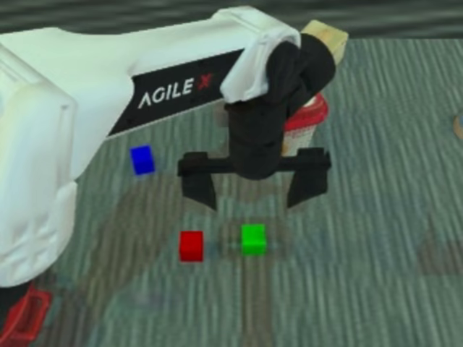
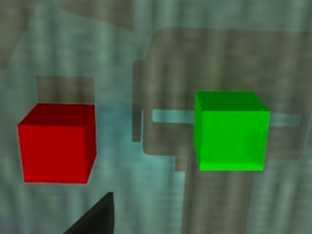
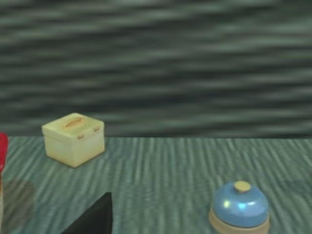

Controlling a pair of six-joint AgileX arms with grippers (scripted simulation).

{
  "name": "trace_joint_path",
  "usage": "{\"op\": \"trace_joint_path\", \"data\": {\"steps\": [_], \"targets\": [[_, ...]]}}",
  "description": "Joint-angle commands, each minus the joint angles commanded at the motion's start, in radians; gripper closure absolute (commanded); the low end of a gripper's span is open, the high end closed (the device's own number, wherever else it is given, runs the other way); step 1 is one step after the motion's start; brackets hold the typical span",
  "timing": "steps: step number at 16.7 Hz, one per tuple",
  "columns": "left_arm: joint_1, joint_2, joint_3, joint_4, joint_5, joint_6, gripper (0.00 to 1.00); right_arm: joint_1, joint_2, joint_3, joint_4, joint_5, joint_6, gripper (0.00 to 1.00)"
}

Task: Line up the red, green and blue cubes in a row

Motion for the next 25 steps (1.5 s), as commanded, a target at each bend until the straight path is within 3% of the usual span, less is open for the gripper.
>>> {"op": "trace_joint_path", "data": {"steps": [4, 7, 10, 20, 25], "targets": [[0.015, 0.011, 0.018, -0.004, -0.001, 0.064, 0.0, 0.0, 0.0, 0.0, 0.0, 0.0, 0.0, 0.0], [0.055, 0.039, 0.055, -0.017, 0.0, 0.224, 0.0, 0.0, 0.0, 0.0, 0.0, 0.0, 0.0, 0.0], [0.118, 0.079, 0.102, -0.036, 0.003, 0.471, 0.0, 0.0, 0.0, 0.0, 0.0, 0.0, 0.0, 0.0], [0.377, 0.194, 0.251, -0.09, 0.016, 1.47, 0.0, 0.0, 0.0, 0.0, 0.0, 0.0, 0.0, 0.0], [0.462, 0.215, 0.292, -0.097, 0.019, 1.752, 0.0, 0.0, 0.0, 0.0, 0.0, 0.0, 0.0, 0.0]]}}
